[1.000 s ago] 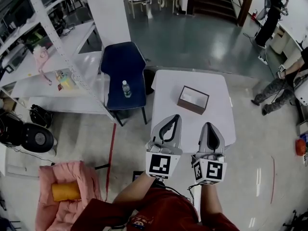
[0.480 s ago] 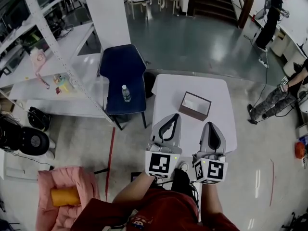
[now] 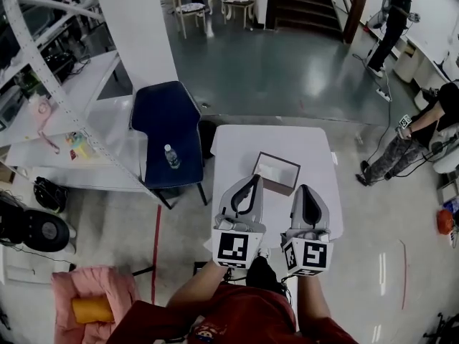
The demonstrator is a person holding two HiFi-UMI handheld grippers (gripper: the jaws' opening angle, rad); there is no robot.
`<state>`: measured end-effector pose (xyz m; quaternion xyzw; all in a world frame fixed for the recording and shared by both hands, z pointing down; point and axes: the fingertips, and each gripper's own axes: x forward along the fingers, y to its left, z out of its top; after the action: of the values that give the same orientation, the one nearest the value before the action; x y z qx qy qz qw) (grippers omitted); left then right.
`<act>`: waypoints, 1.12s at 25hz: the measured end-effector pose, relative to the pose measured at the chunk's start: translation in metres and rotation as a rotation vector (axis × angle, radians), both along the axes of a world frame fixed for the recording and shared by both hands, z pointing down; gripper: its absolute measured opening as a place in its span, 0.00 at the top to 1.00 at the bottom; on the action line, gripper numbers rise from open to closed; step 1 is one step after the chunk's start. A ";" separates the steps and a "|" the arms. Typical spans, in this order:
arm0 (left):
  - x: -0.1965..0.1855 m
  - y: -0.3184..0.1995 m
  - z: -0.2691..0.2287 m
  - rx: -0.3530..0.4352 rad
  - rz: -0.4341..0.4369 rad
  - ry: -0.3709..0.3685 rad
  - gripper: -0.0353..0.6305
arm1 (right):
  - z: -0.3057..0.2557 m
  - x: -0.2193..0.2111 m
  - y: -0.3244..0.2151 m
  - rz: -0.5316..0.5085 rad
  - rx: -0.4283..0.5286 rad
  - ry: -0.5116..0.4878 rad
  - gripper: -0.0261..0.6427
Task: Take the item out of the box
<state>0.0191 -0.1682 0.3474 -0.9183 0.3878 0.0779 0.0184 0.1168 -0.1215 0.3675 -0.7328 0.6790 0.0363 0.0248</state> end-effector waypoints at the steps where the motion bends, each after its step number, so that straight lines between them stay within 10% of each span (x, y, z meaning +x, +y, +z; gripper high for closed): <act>1: 0.009 -0.005 0.001 -0.006 0.001 -0.004 0.94 | 0.000 0.009 -0.005 0.001 0.000 0.001 0.96; 28: 0.130 -0.110 -0.007 0.033 -0.191 -0.019 0.94 | 0.011 0.145 -0.135 -0.182 -0.035 -0.097 0.96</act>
<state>0.1489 -0.2779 0.3407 -0.8775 0.4719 0.0733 0.0446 0.2615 -0.2562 0.3786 -0.6693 0.7413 -0.0135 0.0481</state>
